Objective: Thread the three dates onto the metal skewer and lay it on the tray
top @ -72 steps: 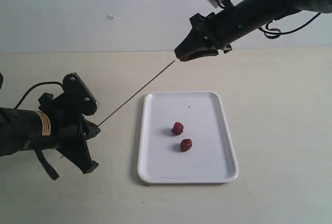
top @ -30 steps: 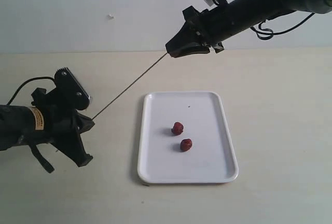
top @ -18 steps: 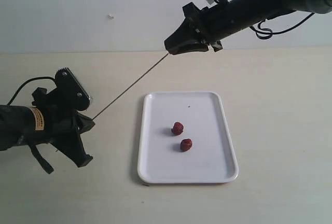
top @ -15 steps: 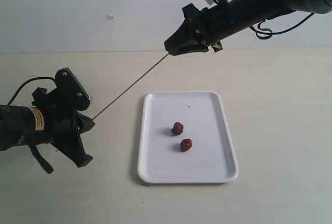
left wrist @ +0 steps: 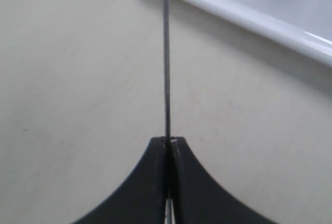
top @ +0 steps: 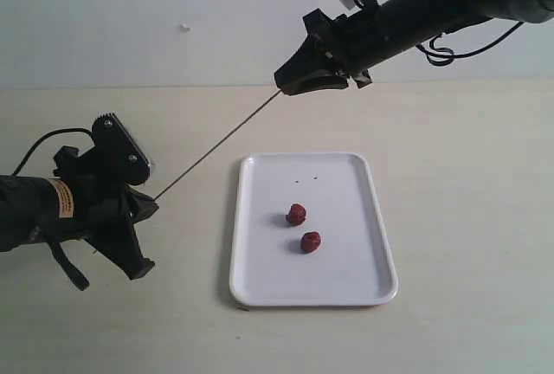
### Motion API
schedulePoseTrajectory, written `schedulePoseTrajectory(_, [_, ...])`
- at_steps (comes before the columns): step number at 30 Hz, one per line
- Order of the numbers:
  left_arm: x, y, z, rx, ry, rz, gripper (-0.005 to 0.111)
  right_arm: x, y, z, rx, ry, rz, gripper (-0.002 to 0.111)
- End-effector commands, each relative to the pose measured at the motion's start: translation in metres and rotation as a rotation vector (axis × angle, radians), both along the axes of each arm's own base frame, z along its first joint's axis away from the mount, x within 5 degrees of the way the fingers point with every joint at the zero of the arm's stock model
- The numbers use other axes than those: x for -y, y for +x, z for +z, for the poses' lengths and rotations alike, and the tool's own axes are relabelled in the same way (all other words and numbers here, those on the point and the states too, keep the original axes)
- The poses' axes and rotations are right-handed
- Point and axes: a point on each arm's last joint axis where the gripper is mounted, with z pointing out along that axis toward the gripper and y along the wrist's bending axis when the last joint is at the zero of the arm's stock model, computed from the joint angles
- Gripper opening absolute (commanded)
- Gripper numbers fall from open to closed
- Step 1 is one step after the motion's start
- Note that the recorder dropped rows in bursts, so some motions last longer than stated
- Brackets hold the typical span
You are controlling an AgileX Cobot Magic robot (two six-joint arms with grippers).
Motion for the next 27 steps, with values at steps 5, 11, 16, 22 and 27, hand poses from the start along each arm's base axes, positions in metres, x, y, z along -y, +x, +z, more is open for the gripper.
schedulePoseTrajectory(5, [0.0,-0.001,0.003,0.009,-0.009,0.0,0.0,-0.001,-0.001,0.005,0.017,-0.001,0.005,0.027])
schedulePoseTrajectory(11, [0.0,-0.001,0.003,0.009,-0.009,0.0,0.0,-0.014,-0.003,0.005,0.017,-0.001,0.033,0.027])
schedulePoseTrajectory(16, [0.0,-0.001,0.003,0.009,-0.009,0.0,0.0,-0.028,-0.007,0.005,0.021,-0.001,0.066,0.027])
schedulePoseTrajectory(22, [0.001,-0.001,0.003,0.013,-0.018,0.001,0.0,-0.028,-0.007,0.004,0.021,-0.01,0.069,0.027])
schedulePoseTrajectory(27, [0.002,0.0,0.005,0.029,-0.043,0.004,0.0,-0.028,-0.007,0.004,0.021,-0.01,0.069,0.027])
